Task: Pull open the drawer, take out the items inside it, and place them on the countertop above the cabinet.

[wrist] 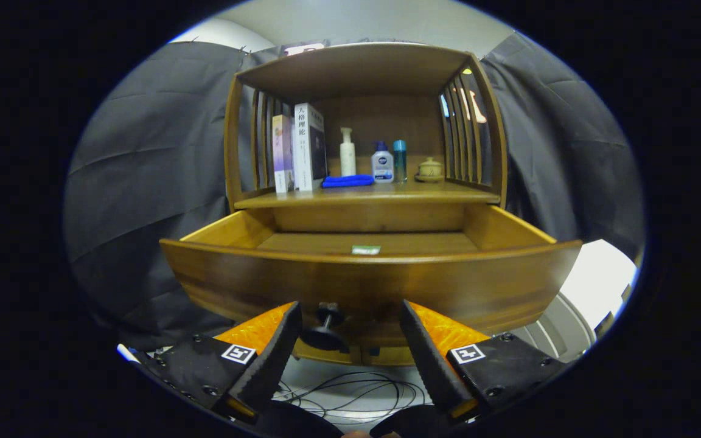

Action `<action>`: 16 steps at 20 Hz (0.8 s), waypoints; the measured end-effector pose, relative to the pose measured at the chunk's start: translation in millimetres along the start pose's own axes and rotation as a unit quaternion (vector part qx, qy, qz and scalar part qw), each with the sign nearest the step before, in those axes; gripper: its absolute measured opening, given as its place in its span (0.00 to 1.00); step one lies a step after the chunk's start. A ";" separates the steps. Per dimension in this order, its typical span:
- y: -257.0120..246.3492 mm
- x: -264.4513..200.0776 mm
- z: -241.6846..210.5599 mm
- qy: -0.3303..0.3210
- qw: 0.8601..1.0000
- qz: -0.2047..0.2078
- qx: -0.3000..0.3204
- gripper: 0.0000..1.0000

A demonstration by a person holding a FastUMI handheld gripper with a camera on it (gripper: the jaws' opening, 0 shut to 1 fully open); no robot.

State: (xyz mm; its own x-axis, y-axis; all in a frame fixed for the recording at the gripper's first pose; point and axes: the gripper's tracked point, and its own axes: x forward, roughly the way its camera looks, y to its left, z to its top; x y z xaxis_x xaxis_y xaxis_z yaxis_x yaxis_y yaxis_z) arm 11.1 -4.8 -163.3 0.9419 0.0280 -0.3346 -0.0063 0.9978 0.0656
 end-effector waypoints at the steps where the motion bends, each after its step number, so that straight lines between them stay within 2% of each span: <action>1: 0.0 -0.5 4.8 0.008 1.000 0.005 -0.002 1.00; 5: 3.3 -1.0 22.1 0.059 0.997 0.027 0.030 0.97; 8: 20.2 -8.4 32.1 0.096 0.991 0.067 0.060 0.97; 12: 12.2 -5.8 72.2 0.064 0.996 0.061 0.023 0.98; 16: 4.1 35.4 104.5 0.091 0.994 0.059 0.027 0.98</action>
State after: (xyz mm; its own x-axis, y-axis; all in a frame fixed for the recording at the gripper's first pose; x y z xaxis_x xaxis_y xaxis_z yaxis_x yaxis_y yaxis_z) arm 79.5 -6.0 -76.7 0.8591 0.1590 -0.4864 -0.0895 0.9826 0.1630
